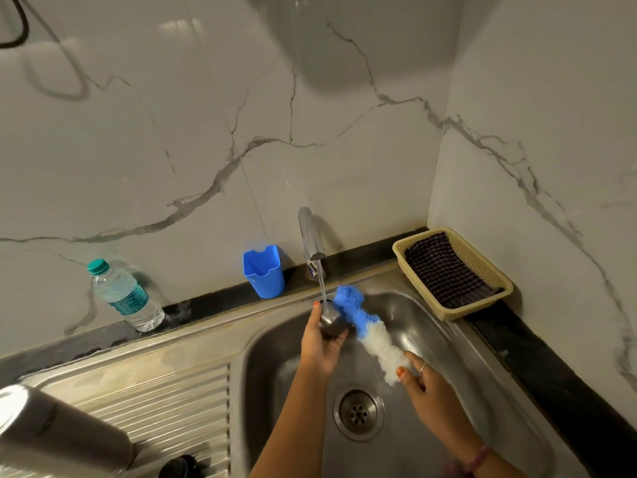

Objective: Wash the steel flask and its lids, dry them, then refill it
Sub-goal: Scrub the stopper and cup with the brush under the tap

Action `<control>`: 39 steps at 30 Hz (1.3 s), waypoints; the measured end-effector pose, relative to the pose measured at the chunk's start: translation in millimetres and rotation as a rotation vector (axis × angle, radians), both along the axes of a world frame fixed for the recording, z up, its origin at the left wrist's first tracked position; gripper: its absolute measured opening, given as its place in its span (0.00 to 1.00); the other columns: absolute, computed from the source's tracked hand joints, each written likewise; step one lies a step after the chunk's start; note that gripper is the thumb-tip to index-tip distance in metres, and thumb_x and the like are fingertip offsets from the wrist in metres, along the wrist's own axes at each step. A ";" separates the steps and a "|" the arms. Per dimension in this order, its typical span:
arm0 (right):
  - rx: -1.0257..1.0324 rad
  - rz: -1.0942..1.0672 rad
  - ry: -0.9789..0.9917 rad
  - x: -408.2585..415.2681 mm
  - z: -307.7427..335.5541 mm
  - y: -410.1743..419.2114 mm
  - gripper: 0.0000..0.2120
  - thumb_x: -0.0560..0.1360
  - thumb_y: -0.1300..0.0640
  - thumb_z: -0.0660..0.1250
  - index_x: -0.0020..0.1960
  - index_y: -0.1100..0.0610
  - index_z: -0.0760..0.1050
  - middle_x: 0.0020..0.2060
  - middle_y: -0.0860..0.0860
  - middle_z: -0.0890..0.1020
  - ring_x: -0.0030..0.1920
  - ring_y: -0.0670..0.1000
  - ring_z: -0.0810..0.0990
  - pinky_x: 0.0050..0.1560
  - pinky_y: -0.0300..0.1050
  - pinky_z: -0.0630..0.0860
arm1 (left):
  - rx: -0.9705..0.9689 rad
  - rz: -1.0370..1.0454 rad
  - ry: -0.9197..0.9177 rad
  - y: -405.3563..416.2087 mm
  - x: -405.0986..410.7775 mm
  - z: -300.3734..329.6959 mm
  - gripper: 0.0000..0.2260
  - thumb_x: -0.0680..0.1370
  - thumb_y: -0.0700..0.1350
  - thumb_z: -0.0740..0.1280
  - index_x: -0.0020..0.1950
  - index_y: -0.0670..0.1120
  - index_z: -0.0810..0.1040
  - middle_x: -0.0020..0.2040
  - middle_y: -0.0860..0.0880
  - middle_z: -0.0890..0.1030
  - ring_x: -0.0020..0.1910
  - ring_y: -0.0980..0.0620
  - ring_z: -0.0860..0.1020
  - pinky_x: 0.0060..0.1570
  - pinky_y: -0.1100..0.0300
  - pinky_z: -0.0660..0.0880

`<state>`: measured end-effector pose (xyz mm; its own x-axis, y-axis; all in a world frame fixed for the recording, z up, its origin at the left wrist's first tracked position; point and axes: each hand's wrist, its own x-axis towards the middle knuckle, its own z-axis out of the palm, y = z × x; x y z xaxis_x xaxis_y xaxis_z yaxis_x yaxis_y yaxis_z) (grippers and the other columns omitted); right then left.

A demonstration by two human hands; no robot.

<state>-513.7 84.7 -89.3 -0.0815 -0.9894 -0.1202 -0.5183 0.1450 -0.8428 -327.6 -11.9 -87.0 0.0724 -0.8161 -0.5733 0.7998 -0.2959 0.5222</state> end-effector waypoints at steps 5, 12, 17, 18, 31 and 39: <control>-0.048 0.030 -0.015 1.0 -1.6 7.8 0.21 0.78 0.48 0.62 0.70 0.49 0.69 0.48 0.42 0.82 0.50 0.40 0.79 0.49 0.33 0.75 | 0.044 0.024 0.058 0.5 2.9 2.1 0.15 0.82 0.48 0.63 0.64 0.39 0.75 0.63 0.35 0.78 0.65 0.38 0.76 0.68 0.44 0.71; -0.052 0.021 0.006 -1.4 0.9 5.6 0.21 0.78 0.46 0.62 0.69 0.49 0.69 0.35 0.40 0.78 0.38 0.39 0.77 0.39 0.32 0.73 | 0.036 0.073 0.064 -2.9 1.3 0.9 0.22 0.80 0.53 0.66 0.68 0.41 0.72 0.62 0.34 0.79 0.61 0.36 0.79 0.67 0.43 0.73; -0.008 0.002 -0.002 -10.9 2.8 0.5 0.23 0.78 0.47 0.61 0.71 0.51 0.68 0.42 0.41 0.82 0.44 0.40 0.80 0.43 0.33 0.74 | 0.011 0.023 0.024 -2.5 3.4 6.4 0.22 0.78 0.53 0.68 0.65 0.40 0.72 0.62 0.35 0.78 0.61 0.36 0.79 0.65 0.41 0.74; -0.010 0.004 -0.006 -11.2 4.3 1.5 0.22 0.78 0.48 0.62 0.71 0.51 0.69 0.37 0.39 0.80 0.41 0.38 0.79 0.41 0.32 0.74 | 0.023 0.025 0.027 -1.5 3.0 7.4 0.21 0.79 0.53 0.68 0.64 0.40 0.73 0.61 0.35 0.79 0.61 0.37 0.79 0.66 0.42 0.74; -0.034 -0.042 0.024 0.2 9.8 3.3 0.21 0.79 0.48 0.61 0.71 0.50 0.68 0.41 0.44 0.82 0.41 0.41 0.78 0.39 0.33 0.73 | 0.134 0.059 0.052 -3.0 0.4 10.7 0.15 0.84 0.52 0.58 0.56 0.41 0.75 0.58 0.38 0.79 0.55 0.40 0.78 0.62 0.46 0.72; -0.049 0.005 0.080 -3.9 15.4 -1.2 0.20 0.78 0.48 0.61 0.70 0.49 0.69 0.37 0.43 0.80 0.38 0.42 0.79 0.37 0.35 0.75 | 0.044 0.026 0.026 -2.5 4.1 7.6 0.21 0.78 0.56 0.68 0.62 0.41 0.76 0.60 0.37 0.80 0.60 0.40 0.79 0.62 0.48 0.76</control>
